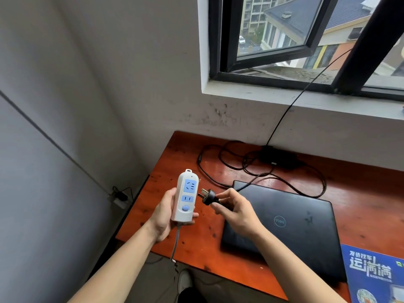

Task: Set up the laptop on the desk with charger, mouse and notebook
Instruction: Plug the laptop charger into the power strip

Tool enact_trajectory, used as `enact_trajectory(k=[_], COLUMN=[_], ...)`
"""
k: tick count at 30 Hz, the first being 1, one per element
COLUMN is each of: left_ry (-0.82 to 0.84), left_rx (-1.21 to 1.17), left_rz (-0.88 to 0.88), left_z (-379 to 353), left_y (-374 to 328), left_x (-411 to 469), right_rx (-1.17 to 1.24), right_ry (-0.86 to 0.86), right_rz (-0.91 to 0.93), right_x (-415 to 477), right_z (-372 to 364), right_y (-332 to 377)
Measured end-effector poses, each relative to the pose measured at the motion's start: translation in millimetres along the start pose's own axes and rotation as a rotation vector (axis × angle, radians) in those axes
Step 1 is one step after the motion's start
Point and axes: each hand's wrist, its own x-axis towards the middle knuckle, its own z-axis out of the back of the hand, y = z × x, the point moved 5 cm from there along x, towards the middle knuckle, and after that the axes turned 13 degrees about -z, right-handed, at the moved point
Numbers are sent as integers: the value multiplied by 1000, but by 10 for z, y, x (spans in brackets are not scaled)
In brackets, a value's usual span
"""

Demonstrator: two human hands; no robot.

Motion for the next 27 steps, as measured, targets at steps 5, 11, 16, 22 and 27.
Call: enact_trajectory(k=[5, 11, 16, 22, 27], left_ry=[15, 44, 41, 78, 105], left_rx=[50, 22, 62, 75, 99], left_rz=[-2, -6, -29, -56, -71], left_z=[-22, 0, -39, -126, -156], left_y=[-48, -89, -152, -239, -276], left_x=[-12, 9, 10, -3, -7], right_rx=[238, 467, 124, -46, -73], right_ry=[191, 344, 34, -175, -267], right_rz=[-147, -289, -42, 116, 128], right_x=[-12, -13, 21, -11, 10], right_z=[-134, -98, 36, 81, 153], right_y=[28, 65, 227, 242, 199])
